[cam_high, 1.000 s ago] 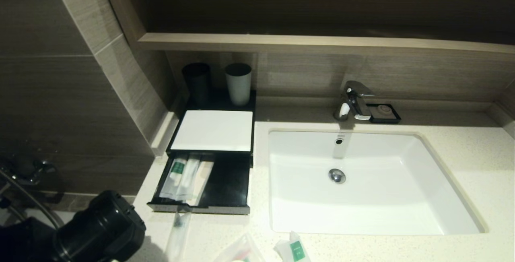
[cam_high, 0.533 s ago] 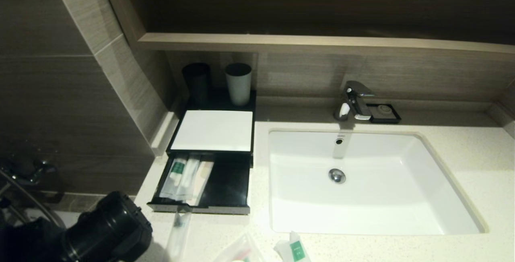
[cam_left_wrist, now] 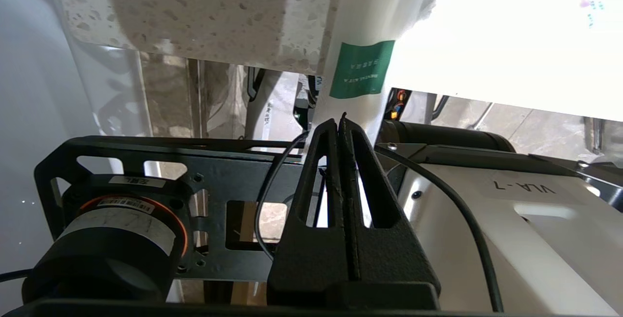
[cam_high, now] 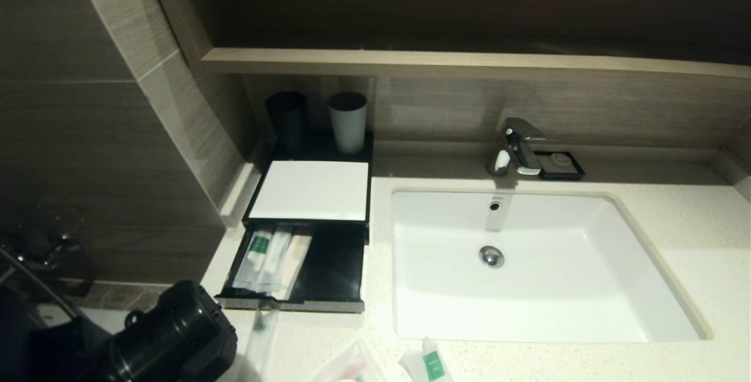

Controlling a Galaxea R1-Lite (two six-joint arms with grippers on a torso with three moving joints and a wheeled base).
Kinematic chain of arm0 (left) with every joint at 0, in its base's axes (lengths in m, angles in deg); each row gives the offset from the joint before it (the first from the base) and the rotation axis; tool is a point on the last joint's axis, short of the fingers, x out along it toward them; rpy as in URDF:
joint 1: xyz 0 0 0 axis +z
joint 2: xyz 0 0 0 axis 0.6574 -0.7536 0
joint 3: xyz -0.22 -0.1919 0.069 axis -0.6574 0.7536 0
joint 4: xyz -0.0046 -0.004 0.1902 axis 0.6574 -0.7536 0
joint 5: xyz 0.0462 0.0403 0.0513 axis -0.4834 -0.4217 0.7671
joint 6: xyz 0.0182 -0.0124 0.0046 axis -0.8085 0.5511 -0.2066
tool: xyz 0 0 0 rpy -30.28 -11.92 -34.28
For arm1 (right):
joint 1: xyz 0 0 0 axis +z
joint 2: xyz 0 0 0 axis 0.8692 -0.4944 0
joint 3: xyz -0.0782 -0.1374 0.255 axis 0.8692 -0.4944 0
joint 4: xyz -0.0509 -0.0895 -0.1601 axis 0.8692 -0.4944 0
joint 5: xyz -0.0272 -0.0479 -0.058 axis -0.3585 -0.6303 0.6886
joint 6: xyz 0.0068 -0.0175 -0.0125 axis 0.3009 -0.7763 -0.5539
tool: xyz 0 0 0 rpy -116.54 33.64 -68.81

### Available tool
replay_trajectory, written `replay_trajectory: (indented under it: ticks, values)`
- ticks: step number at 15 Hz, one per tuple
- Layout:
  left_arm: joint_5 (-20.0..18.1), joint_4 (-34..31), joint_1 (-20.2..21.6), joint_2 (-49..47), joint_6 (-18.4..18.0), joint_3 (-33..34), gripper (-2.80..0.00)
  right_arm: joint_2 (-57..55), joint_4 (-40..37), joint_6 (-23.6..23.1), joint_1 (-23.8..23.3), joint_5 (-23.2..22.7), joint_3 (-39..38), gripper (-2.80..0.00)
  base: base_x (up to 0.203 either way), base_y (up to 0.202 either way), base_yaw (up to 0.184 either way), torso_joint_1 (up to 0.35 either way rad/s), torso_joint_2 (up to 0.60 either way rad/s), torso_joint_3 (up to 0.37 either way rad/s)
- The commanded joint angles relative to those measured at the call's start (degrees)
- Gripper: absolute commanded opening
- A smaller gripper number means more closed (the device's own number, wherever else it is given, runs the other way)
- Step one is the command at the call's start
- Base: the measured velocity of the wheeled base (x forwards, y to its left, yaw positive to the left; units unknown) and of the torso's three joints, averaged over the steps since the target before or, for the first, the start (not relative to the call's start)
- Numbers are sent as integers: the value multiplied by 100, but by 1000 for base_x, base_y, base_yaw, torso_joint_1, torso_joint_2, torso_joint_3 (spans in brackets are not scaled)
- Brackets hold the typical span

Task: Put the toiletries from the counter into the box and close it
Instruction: Pick up the bathroom toiletry

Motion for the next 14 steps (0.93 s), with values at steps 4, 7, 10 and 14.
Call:
replay_trajectory:
  ticks: [4, 7, 10, 14]
  values:
    - [-7, 91, -139, -232, 338, 19, -280, 4, -2, -3, 0, 2, -1, -280, 0, 0, 0, 0, 0, 0]
    - [-22, 134, -178, -226, 403, 72, -280, 4, -2, -3, 0, 2, -1, -280, 0, 0, 0, 0, 0, 0]
    - [-96, 267, -178, -242, 407, 122, -280, 4, -2, -3, 0, 2, -1, -280, 0, 0, 0, 0, 0, 0]
    - [-96, 425, -187, -244, 407, 191, -77, 4, -2, -3, 0, 1, -1, -280, 0, 0, 0, 0, 0, 0]
